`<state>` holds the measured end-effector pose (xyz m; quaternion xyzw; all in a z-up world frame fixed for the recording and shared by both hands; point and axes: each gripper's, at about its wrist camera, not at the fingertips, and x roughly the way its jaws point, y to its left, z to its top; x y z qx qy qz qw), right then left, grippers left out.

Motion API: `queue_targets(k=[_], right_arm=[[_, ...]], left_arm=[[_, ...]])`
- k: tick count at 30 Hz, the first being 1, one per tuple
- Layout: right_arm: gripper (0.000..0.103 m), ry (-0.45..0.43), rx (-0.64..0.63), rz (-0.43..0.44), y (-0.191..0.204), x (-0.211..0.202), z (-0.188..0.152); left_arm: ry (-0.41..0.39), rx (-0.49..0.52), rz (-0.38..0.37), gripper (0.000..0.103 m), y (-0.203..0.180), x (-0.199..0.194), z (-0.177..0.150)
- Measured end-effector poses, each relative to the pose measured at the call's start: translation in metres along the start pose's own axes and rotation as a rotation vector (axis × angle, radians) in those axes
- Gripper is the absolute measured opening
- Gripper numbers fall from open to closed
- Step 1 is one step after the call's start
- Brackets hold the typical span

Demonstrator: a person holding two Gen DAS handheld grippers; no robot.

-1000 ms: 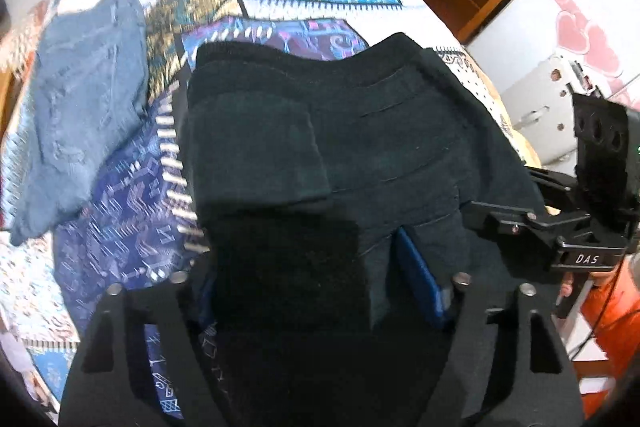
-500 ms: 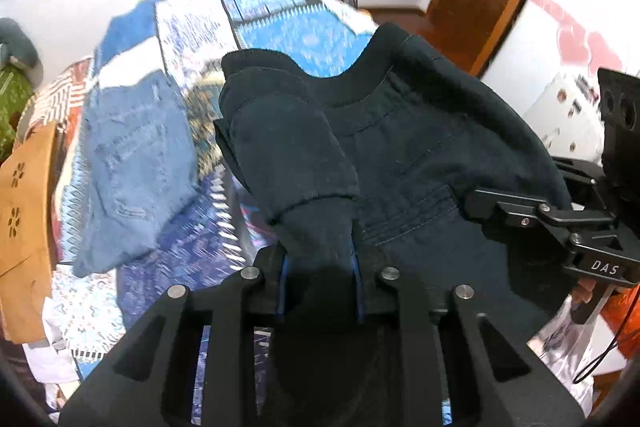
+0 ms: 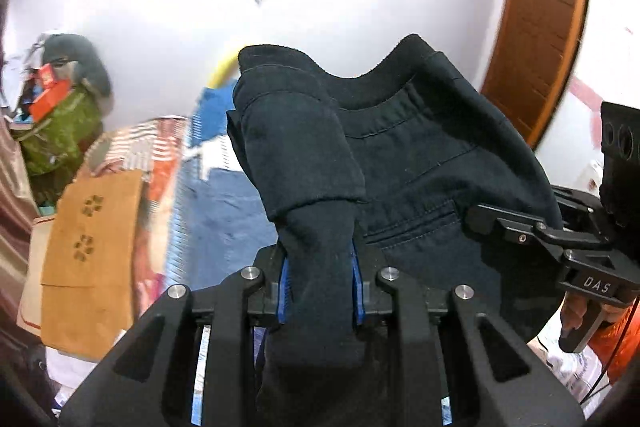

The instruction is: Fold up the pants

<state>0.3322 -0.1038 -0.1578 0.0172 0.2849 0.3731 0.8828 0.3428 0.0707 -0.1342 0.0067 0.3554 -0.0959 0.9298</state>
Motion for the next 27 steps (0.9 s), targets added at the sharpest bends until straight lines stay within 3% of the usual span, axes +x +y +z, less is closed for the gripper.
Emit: queue_targets(k=[5, 11, 18, 27], right_arm=[[0.023, -0.015, -0.016, 0.042, 0.009, 0.045, 0.020], [0.023, 0.019, 0.003, 0.069, 0.005, 0.110, 0.031], [0.023, 0.128, 0.028, 0.044, -0.021, 0.188, 0.015], [0.023, 0.287, 0.067, -0.024, -0.062, 0.274, -0.026]], left_arm=[[-0.020, -0.027, 0.066, 0.023, 0.046, 0.010, 0.017], [0.015, -0.063, 0.093, 0.023, 0.099, 0.052, 0.016], [0.103, -0.135, 0.095, 0.023, 0.146, 0.138, -0.003], [0.267, -0.200, 0.040, 0.023, 0.186, 0.252, -0.039]])
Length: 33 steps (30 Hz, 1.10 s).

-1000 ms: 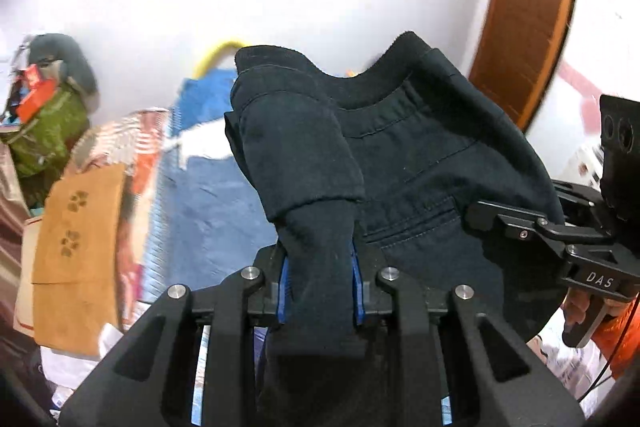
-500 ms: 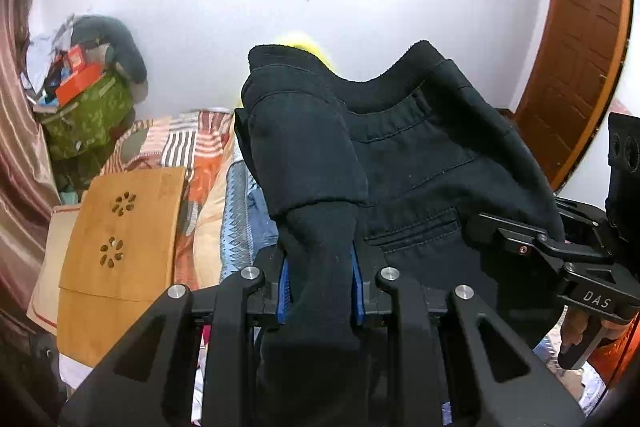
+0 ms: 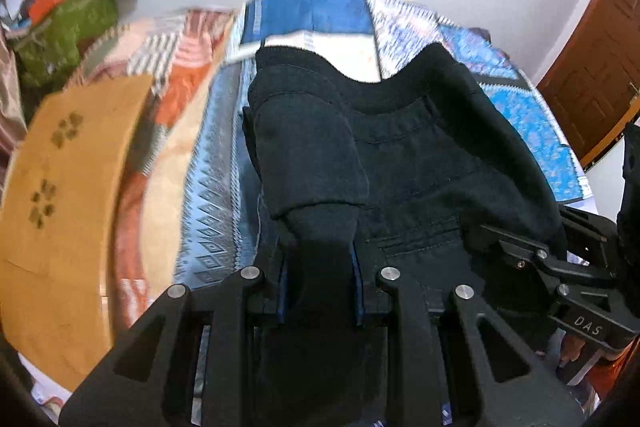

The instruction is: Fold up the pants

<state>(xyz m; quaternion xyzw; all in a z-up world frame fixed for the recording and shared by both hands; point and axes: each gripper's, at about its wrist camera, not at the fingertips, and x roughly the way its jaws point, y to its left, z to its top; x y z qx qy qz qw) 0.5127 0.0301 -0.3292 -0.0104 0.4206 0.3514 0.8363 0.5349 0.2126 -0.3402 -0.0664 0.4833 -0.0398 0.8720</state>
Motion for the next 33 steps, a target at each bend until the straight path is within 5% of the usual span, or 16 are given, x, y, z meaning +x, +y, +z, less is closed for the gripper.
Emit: queue_targets(k=[7, 10, 15, 24, 33], right_arm=[[0.028, 0.087, 0.039, 0.011, -0.018, 0.015, -0.011], [0.032, 0.084, -0.035, -0.054, -0.014, 0.000, -0.015], [0.035, 0.065, -0.133, -0.161, -0.014, -0.027, -0.026], [0.035, -0.110, -0.125, -0.159, 0.018, -0.132, -0.018], [0.035, -0.364, -0.134, -0.068, 0.097, -0.256, -0.028]], left_arm=[[0.046, 0.029, 0.011, 0.041, 0.006, 0.030, -0.007], [0.028, 0.033, 0.042, 0.050, 0.006, 0.019, -0.009], [0.001, 0.028, 0.115, 0.050, 0.013, -0.005, -0.013], [-0.149, 0.022, 0.131, 0.050, -0.013, -0.132, -0.037], [-0.433, 0.077, 0.150, 0.050, -0.083, -0.311, -0.091]])
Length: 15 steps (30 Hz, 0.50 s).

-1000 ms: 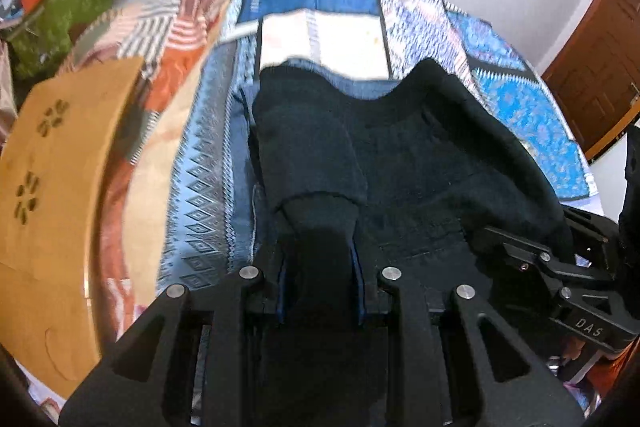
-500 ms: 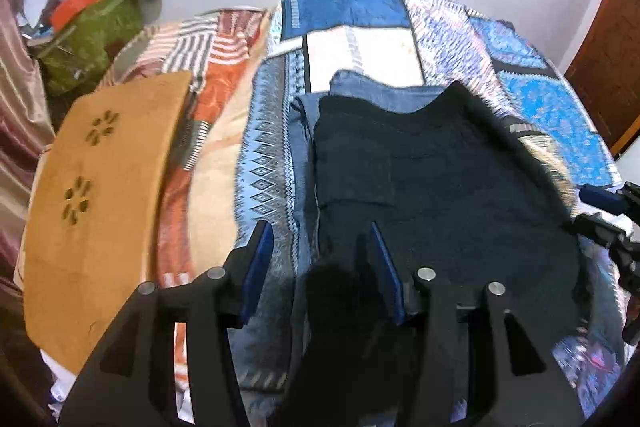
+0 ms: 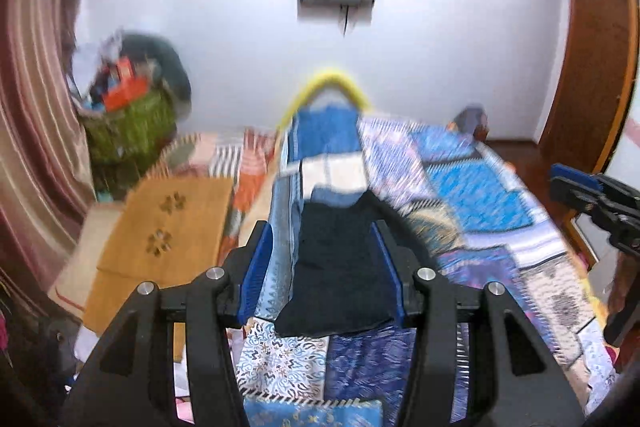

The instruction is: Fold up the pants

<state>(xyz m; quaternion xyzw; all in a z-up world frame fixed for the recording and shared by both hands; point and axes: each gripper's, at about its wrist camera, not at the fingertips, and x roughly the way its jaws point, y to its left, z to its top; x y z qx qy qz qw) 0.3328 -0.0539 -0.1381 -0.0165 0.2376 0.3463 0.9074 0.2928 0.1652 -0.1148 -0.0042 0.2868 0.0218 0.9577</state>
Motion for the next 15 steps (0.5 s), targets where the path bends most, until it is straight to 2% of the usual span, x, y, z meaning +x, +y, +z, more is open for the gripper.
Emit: queue_targets(k=[4, 7, 10, 15], right_arm=[[0.035, -0.105, -0.033, 0.021, 0.032, -0.055, 0.005], [0.035, -0.182, -0.054, 0.045, 0.054, -0.093, 0.001], [0.035, -0.255, -0.062, 0.073, 0.072, -0.128, -0.009], [0.035, -0.330, -0.073, 0.064, 0.094, -0.165, -0.032]], left_arm=[[-0.154, 0.028, -0.009, 0.050, -0.025, -0.090, -0.004], [-0.241, 0.039, -0.005, 0.050, -0.040, -0.138, -0.011], [-0.305, 0.040, -0.006, 0.065, -0.053, -0.177, -0.023], [-0.379, 0.016, -0.002, 0.074, -0.064, -0.221, -0.050]])
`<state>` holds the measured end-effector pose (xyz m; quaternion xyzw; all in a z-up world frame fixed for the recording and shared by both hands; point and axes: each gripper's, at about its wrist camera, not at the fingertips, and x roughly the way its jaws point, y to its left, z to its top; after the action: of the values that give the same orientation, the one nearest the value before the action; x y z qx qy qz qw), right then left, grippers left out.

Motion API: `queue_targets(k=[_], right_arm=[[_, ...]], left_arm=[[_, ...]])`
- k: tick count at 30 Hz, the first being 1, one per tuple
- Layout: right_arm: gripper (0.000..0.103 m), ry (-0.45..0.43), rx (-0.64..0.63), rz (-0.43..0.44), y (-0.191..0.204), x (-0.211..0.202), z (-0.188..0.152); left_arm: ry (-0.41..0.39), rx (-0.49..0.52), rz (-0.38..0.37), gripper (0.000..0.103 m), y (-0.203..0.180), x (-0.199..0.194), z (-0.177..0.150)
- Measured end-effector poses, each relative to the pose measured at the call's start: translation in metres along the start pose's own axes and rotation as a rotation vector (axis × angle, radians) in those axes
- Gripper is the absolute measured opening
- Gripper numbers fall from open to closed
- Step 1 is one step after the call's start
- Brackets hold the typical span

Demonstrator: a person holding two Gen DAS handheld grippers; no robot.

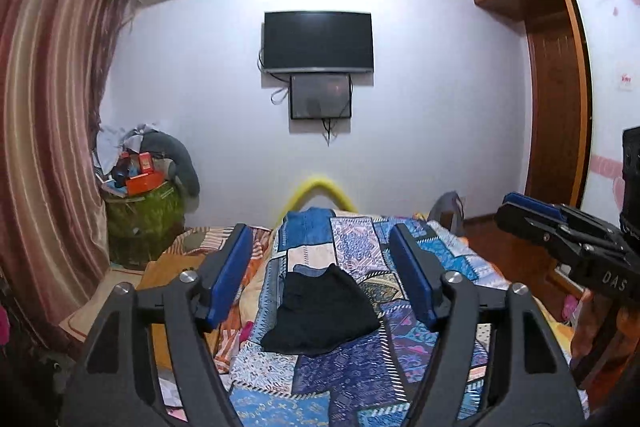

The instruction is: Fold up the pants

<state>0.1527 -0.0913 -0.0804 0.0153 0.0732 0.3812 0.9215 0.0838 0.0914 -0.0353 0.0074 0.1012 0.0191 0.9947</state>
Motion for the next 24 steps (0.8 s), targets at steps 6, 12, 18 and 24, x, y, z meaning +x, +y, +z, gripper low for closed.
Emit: queue_targets(k=[6, 12, 18, 24], right_arm=[[0.071, -0.068, 0.002, -0.096, 0.017, -0.018, -0.017], [0.103, -0.060, 0.014, -0.165, 0.018, -0.019, -0.018], [0.103, -0.058, 0.007, -0.201, 0.019, -0.022, -0.019], [0.103, -0.051, -0.008, -0.200, 0.022, -0.028, -0.022]], left_arm=[[-0.028, -0.003, -0.025, 0.097, -0.007, -0.030, -0.016], [-0.033, 0.015, -0.003, 0.103, -0.010, -0.036, -0.024], [-0.015, -0.005, -0.019, 0.103, -0.010, -0.033, -0.029], [0.000, -0.026, -0.020, 0.103, -0.010, -0.027, -0.032]])
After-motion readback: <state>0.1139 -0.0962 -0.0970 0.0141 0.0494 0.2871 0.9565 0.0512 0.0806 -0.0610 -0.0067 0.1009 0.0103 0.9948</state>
